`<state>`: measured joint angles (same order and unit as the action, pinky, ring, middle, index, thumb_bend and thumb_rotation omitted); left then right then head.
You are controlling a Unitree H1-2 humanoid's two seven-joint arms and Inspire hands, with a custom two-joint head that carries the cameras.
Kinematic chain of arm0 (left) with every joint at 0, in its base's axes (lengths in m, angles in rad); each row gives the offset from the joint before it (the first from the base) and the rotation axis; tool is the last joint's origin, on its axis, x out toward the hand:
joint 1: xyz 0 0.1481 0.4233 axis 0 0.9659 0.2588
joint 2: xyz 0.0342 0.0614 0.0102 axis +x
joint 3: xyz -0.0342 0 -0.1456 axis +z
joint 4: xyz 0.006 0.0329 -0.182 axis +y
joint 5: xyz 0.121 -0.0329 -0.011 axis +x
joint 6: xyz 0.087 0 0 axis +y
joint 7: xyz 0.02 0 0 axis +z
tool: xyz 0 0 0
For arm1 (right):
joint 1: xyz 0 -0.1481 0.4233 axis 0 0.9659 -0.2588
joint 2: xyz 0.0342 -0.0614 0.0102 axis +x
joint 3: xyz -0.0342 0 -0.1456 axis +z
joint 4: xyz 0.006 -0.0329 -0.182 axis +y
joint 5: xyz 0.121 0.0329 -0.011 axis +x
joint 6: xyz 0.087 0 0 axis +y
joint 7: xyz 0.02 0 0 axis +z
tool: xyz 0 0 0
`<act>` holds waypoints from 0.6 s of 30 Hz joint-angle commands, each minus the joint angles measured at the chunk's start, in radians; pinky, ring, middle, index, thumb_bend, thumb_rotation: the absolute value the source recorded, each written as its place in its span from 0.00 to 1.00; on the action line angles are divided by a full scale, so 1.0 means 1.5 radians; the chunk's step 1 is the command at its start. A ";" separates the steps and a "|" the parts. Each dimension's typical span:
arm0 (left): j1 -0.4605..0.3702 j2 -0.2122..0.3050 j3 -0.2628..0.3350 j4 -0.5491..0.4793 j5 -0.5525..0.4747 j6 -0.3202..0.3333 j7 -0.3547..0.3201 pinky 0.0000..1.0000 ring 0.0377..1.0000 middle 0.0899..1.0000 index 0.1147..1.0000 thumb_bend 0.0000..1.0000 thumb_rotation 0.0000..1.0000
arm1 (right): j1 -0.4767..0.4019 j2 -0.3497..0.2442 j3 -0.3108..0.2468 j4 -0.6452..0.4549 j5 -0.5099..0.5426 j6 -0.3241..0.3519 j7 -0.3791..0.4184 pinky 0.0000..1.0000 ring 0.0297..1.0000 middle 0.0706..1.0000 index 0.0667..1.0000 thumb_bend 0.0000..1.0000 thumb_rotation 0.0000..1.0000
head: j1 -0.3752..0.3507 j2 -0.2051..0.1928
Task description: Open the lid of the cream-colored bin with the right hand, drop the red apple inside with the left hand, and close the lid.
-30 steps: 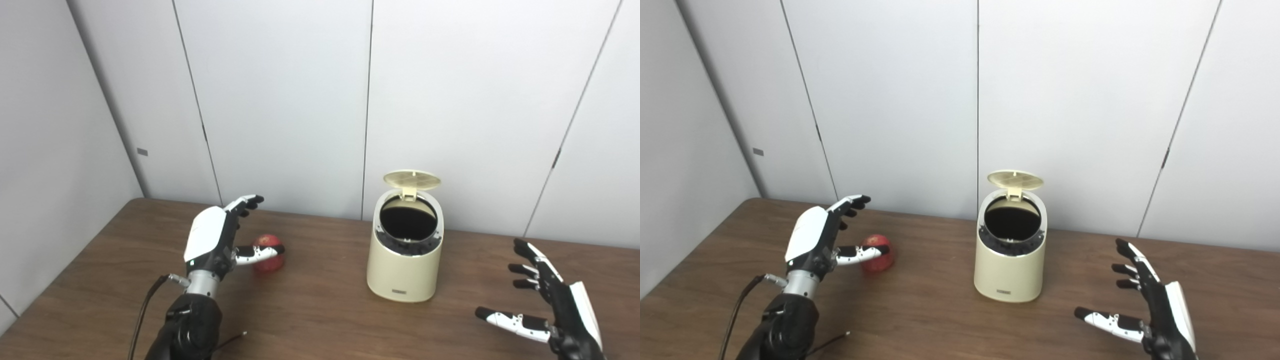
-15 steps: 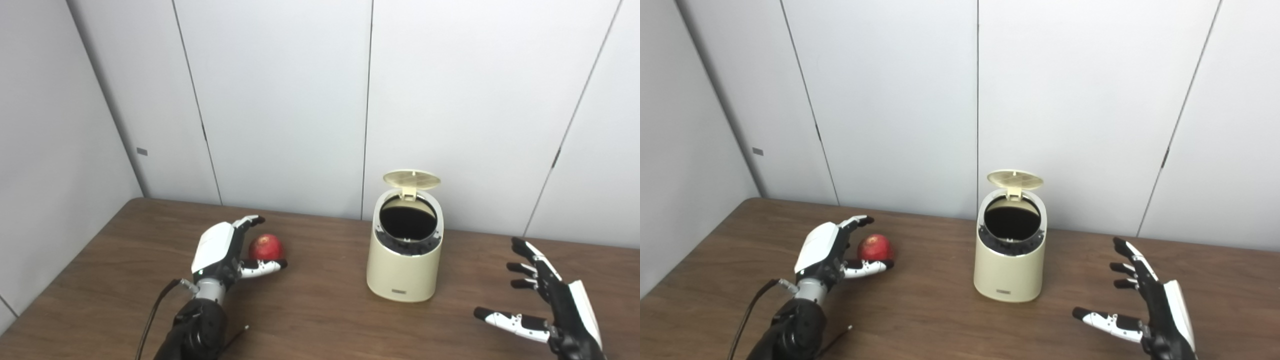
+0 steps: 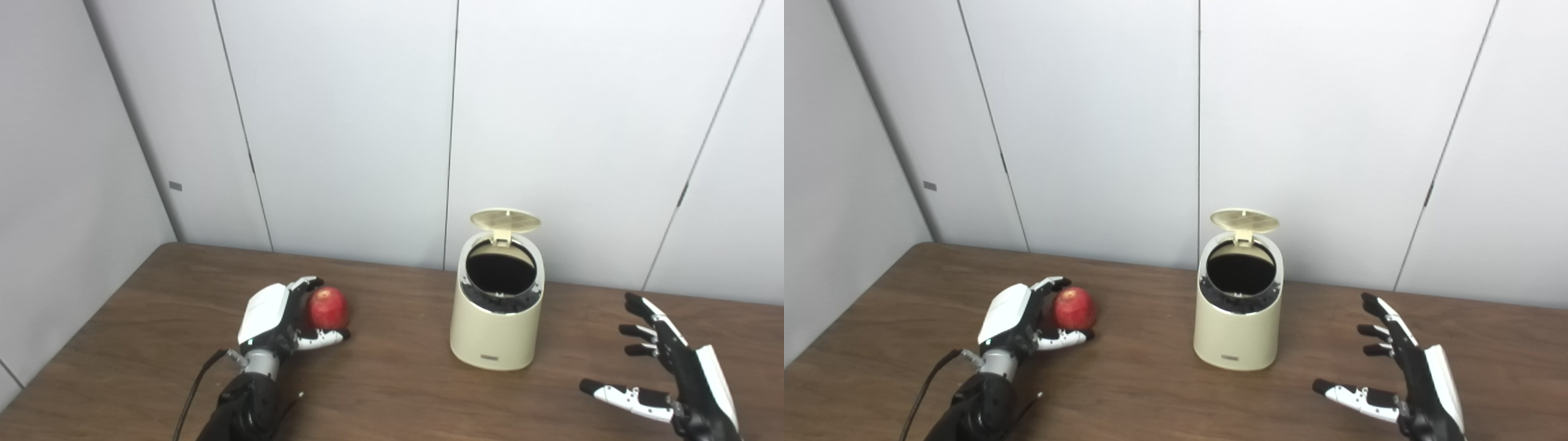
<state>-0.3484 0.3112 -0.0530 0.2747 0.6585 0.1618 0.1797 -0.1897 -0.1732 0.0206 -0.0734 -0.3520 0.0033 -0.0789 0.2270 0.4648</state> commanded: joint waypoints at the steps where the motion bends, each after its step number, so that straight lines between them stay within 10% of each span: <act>1: -0.026 0.013 0.000 -0.001 -0.006 -0.013 0.014 0.66 0.82 0.80 0.80 0.80 0.30 | -0.014 0.001 -0.001 -0.029 -0.002 -0.009 -0.004 0.64 0.75 0.85 0.85 0.74 0.03 | 0.000 0.002; 18: -0.026 0.017 -0.026 0.014 -0.019 -0.036 0.013 0.51 0.57 0.55 0.58 0.70 0.09 | -0.008 0.009 0.004 -0.056 -0.015 0.016 0.000 0.62 0.74 0.85 0.84 0.74 0.06 | -0.003 0.010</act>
<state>-0.3624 0.3248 -0.0862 0.3012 0.6441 0.1338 0.2031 -0.1788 -0.1598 0.0269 -0.1139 -0.3643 0.0379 -0.0725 0.2224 0.4786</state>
